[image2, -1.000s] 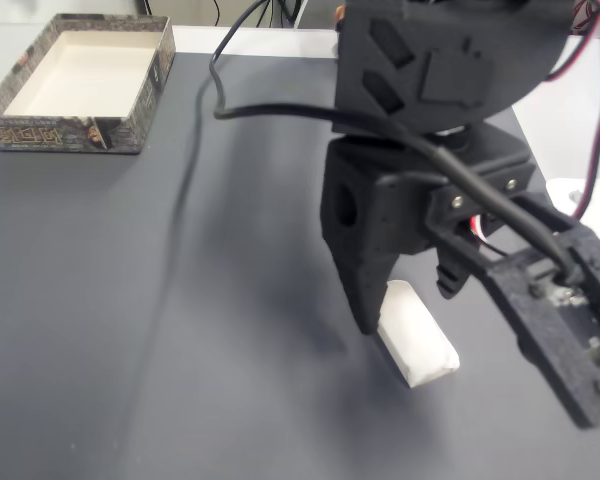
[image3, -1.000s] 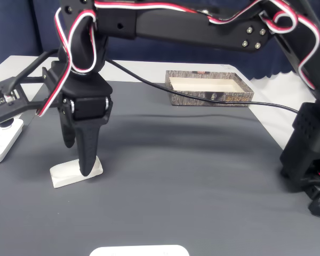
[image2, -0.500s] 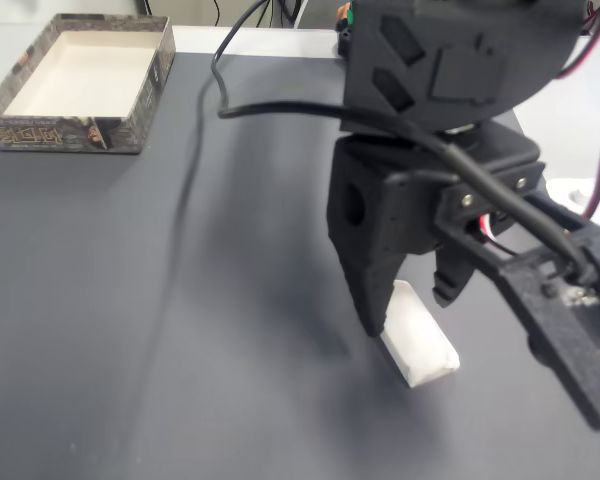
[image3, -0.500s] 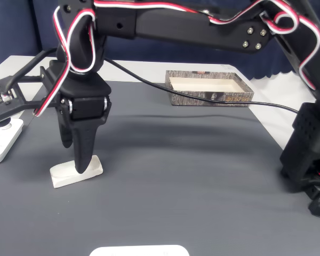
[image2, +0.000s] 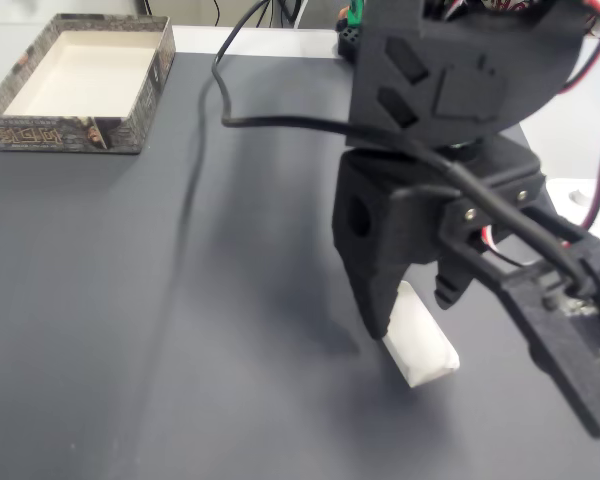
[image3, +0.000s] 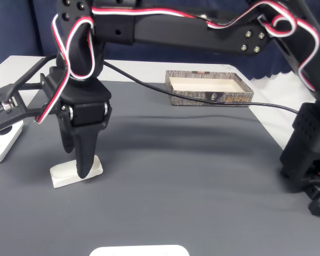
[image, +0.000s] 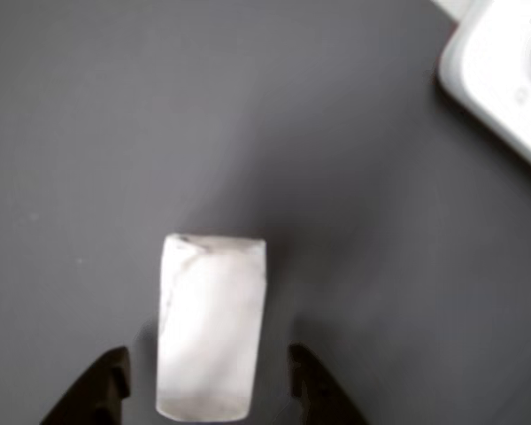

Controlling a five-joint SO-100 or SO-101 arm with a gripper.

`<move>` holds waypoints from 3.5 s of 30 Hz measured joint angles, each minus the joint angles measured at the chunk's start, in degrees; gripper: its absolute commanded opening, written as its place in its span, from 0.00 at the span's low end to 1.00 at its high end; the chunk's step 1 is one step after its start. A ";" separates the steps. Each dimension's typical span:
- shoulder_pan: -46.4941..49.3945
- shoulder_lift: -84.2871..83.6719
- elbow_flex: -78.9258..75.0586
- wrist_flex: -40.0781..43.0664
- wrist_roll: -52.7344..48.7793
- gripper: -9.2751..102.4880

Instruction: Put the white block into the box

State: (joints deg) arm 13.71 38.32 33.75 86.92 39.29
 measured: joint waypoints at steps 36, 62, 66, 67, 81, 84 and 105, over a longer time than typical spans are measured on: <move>-0.18 -3.87 -1.58 0.00 0.00 0.29; -0.35 -4.48 -2.37 -0.79 1.49 0.15; -0.44 -4.48 -2.46 -0.53 2.20 0.11; -0.44 -4.48 -2.46 -0.35 2.20 0.11; -0.44 -3.96 -2.02 1.76 1.93 0.07; 0.00 -1.76 0.62 3.69 0.62 0.07; 4.83 25.14 21.45 5.10 -5.80 0.07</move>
State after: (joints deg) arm 18.54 63.46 55.20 92.02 33.49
